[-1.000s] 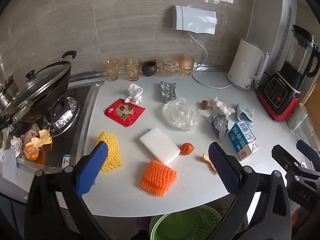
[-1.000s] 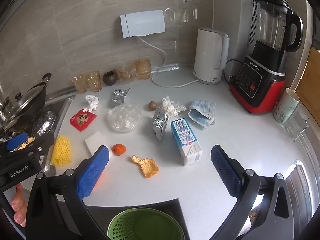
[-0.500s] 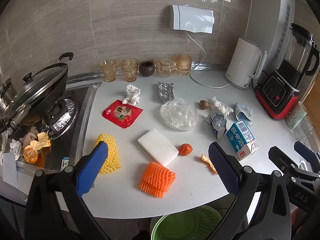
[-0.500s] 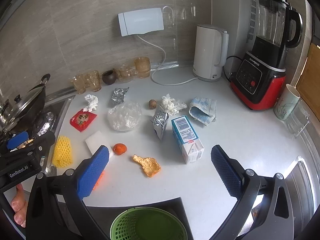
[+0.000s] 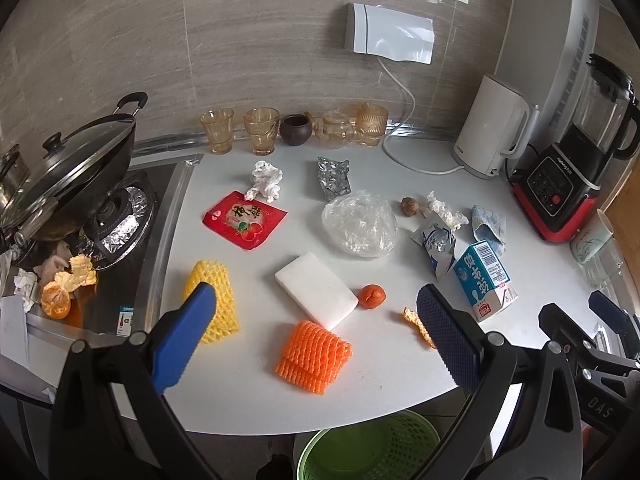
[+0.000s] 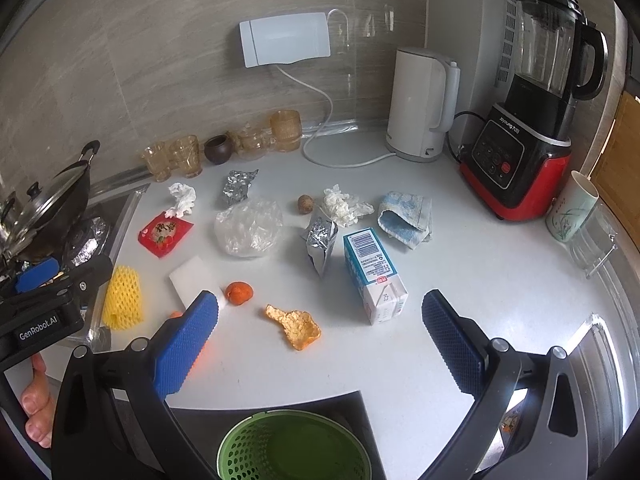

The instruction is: Collect trash

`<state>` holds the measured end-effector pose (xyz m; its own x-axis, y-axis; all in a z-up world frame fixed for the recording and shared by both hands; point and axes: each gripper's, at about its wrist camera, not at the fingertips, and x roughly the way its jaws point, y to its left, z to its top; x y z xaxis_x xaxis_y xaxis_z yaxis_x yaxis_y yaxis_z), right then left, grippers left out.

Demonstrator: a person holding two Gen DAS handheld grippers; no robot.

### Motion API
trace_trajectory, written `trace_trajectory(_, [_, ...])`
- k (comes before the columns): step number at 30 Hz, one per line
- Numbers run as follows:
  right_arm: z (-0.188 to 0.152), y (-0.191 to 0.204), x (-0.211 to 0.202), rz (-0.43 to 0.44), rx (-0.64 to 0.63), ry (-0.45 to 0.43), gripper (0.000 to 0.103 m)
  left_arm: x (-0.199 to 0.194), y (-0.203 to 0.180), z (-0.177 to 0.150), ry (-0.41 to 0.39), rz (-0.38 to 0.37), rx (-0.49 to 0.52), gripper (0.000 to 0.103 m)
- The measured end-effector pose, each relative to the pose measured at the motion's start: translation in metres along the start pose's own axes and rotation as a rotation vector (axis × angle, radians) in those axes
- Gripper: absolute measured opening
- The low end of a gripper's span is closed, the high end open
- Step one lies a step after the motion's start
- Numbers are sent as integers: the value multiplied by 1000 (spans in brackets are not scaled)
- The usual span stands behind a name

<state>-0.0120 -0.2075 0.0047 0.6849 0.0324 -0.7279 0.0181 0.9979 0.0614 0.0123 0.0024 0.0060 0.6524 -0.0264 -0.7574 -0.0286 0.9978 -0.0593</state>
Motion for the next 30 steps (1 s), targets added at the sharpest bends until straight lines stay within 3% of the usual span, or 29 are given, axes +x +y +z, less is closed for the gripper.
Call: trace_trajectory(30, [2, 1, 5, 2, 5, 16, 101, 7, -2, -1, 18, 0, 3, 96])
